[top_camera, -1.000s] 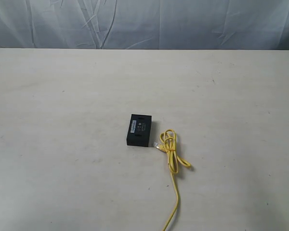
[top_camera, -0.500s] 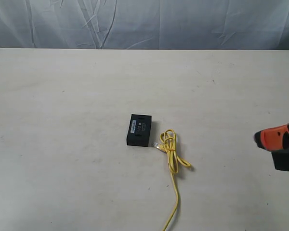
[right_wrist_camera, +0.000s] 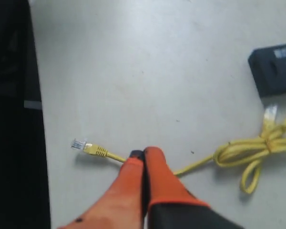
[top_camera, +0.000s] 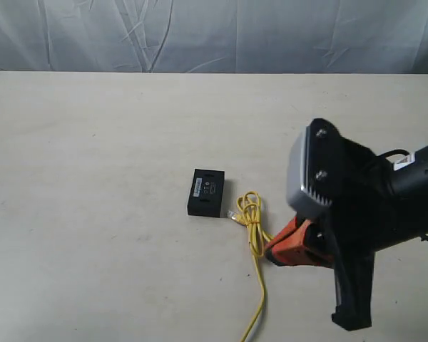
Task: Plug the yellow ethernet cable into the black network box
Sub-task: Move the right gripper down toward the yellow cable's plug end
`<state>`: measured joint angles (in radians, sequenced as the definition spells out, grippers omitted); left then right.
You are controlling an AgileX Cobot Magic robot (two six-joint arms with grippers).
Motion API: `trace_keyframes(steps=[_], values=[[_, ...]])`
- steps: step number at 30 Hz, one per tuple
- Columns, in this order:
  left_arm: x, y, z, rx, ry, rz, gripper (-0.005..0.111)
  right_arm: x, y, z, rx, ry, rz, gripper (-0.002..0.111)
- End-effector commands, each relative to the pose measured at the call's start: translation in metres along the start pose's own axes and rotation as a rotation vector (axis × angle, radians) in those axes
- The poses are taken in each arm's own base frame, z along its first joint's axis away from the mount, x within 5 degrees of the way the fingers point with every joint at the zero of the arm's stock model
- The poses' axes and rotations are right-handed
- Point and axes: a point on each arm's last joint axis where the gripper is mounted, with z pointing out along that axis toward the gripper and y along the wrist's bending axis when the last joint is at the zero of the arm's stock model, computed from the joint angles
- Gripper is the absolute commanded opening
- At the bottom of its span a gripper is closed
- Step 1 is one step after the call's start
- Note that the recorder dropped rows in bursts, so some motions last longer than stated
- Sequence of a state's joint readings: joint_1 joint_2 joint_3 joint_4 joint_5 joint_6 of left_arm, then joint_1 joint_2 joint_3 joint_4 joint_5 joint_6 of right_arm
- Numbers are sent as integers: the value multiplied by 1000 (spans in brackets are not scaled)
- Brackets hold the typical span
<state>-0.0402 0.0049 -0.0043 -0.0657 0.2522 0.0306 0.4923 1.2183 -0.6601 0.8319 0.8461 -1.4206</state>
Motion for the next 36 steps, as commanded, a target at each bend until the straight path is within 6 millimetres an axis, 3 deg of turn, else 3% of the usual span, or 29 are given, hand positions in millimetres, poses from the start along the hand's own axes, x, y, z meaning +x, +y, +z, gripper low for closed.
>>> trace_keyframes(steps=[1, 11, 15, 24, 26, 29, 30, 32, 36], values=[[0, 0, 0, -2, -14, -4, 0, -12, 6, 16, -50, 26, -267, -1], [0, 0, 0, -2, -14, -4, 0, -19, 11, 58, -145, 317, -723, -1], [0, 0, 0, -2, -14, -4, 0, -23, 9, 78, -175, 362, -796, -1], [0, 0, 0, -2, -14, -4, 0, -11, 4, 116, -205, 514, -1030, 0], [0, 0, 0, -2, -14, -4, 0, -8, 3, 121, -215, 522, -1026, 8], [0, 0, 0, -2, -14, -4, 0, -5, 1, 123, -230, 546, -1046, 44], [0, 0, 0, -2, -14, -4, 0, -5, 1, 123, -232, 548, -1045, 47], [0, 0, 0, -2, -14, -4, 0, -5, 1, 123, -233, 549, -1046, 47], [0, 0, 0, -2, -14, -4, 0, 2, 3, 127, -284, 579, -1030, 33]])
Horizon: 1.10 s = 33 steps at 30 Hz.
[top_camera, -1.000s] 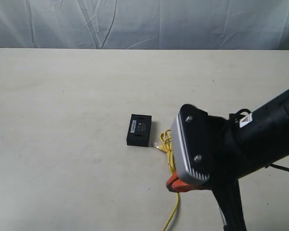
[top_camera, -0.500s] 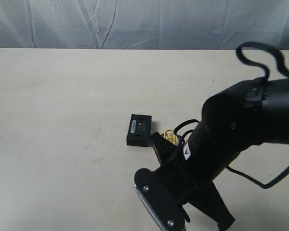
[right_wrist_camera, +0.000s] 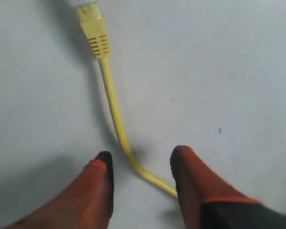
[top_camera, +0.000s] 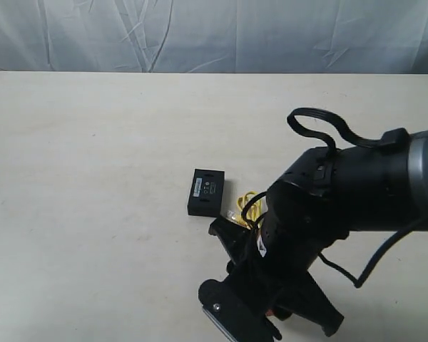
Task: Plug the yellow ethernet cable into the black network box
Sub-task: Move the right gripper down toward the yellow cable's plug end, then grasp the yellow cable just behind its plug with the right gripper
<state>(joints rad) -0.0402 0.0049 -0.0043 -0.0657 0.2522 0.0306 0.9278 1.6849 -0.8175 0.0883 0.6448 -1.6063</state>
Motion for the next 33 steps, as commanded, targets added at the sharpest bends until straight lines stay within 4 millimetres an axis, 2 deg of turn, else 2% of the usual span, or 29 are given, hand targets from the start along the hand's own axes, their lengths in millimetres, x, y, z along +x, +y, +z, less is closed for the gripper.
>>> trace_keyframes(steps=[1, 14, 17, 19, 26, 33], values=[[0, 0, 0, -2, -14, -4, 0, 0, 3, 8, -60, 5, -15, 32], [0, 0, 0, -2, -14, -4, 0, 0, 2, 29, -98, -9, 15, 31], [0, 0, 0, -2, -14, -4, 0, 0, 3, 35, -119, -9, 38, 16], [0, 0, 0, -2, -14, -4, 0, 0, 3, 37, -126, -8, 43, -1], [0, 0, 0, -2, -14, -4, 0, 0, -2, 37, -72, 1, 247, -1], [0, 0, 0, -2, -14, -4, 0, 9, -8, 22, 44, 83, 574, -1]])
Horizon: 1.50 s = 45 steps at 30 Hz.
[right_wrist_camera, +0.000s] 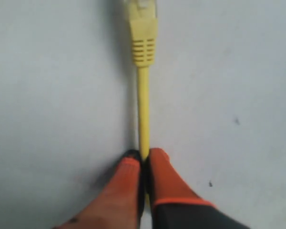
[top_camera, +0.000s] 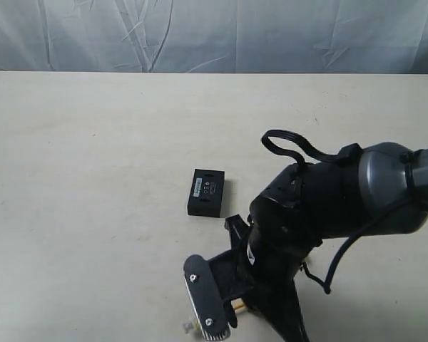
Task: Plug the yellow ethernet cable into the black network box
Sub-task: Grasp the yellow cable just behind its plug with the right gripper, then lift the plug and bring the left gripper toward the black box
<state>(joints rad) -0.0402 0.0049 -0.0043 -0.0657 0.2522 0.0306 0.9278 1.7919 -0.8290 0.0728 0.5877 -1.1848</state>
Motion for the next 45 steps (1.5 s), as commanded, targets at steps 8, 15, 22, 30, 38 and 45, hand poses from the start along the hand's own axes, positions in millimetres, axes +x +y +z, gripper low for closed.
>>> trace_keyframes(steps=[8, 15, 22, 30, 38, 45], values=[[0, 0, 0, -2, -14, -4, 0, 29, -14, -30, 250, 184, 394, -1], [0, 0, 0, -2, -14, -4, 0, 76, -34, -43, 300, 200, 621, -1], [0, 0, 0, -2, -14, -4, 0, 106, -69, -48, 415, 100, 739, -1], [0, 0, 0, -2, -14, -4, 0, 104, -80, -39, 348, 62, 871, -1], [0, 0, 0, -2, -14, -4, 0, 97, -78, -37, 296, -16, 993, -1], [0, 0, 0, -2, -14, -4, 0, 105, -70, -26, 215, 119, 942, -1]])
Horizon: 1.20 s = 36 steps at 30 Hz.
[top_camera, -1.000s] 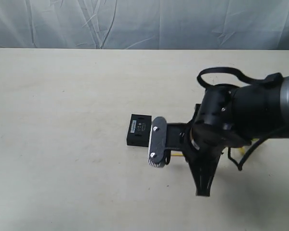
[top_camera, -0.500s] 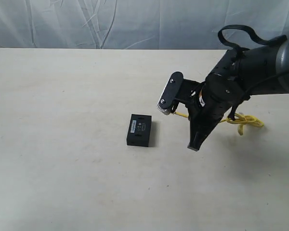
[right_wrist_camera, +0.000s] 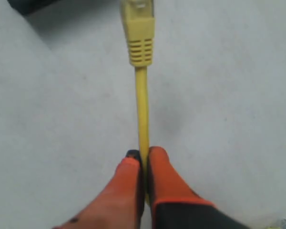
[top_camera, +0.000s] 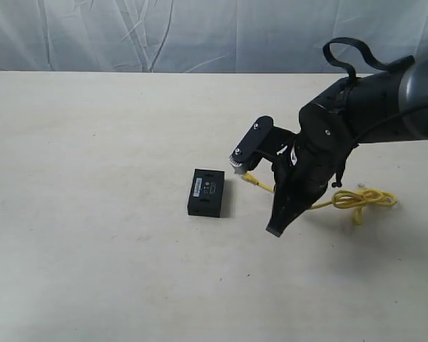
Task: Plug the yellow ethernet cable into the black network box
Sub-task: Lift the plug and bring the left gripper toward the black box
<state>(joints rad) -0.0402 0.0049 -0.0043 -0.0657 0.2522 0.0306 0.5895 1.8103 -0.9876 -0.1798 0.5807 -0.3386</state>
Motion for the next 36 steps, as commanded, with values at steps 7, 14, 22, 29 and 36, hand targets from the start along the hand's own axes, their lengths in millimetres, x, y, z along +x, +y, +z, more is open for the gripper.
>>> trace_keyframes(steps=[7, 14, 22, 29, 36], values=[[-8, 0, 0, -4, -104, -6, 0, 8, -3, 5, 4, 87, -45, -1], [-17, 1, -2, -7, -204, -7, 0, 6, -3, 5, 7, 72, -42, -1], [-29, 1, -5, -8, -337, -44, 0, 5, -3, 5, 12, 59, -44, -1], [-47, -1, -5, 3, -211, -53, 0, 5, -3, 5, 14, 60, -46, -1], [-92, -1, 12, -17, 41, 51, 0, 5, -4, 5, 15, 55, -46, -1]])
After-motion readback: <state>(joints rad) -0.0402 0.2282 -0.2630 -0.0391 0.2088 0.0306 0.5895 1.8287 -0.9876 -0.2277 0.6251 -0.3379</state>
